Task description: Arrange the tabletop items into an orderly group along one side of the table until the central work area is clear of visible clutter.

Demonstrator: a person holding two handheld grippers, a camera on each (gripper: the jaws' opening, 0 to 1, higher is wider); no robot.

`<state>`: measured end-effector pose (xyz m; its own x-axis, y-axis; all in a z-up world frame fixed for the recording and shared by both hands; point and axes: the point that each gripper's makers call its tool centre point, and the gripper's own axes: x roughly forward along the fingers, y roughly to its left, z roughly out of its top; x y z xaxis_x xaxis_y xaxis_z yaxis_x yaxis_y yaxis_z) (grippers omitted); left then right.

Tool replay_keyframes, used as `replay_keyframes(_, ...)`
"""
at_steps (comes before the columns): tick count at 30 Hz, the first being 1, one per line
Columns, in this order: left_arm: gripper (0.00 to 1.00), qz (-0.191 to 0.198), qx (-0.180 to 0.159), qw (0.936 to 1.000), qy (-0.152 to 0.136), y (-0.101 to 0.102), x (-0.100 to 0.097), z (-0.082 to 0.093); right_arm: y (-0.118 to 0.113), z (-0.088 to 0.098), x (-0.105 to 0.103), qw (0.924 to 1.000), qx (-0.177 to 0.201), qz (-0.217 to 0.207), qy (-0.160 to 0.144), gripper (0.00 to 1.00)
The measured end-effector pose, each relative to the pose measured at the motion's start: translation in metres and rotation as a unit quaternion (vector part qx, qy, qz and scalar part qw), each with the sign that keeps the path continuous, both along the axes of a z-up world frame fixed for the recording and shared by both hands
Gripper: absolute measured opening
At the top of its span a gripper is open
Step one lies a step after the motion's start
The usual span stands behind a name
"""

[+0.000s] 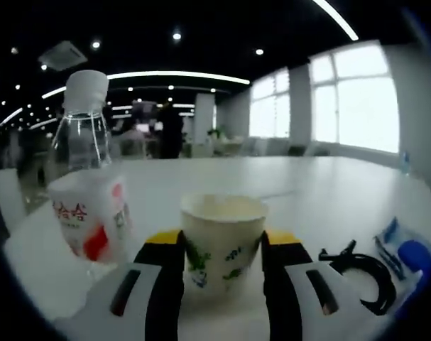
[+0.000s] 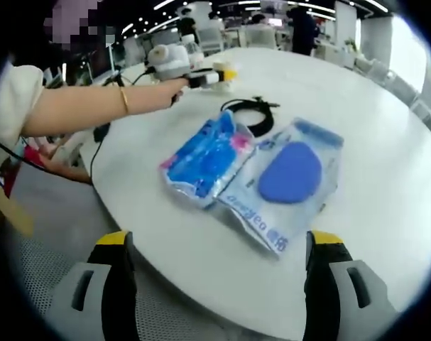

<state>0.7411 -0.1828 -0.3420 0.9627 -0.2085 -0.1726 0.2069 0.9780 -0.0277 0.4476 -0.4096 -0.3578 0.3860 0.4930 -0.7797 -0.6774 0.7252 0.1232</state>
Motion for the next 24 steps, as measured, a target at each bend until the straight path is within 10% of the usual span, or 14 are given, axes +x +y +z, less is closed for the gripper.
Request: replay_keyframes(24, 0.52, -0.007, 0.009, 0.9995, 0.029, -0.005, -0.0062, 0.001, -0.001, 0.0012, 0.0007, 1.0, -0.003, 0.003, -0.003, 0.99)
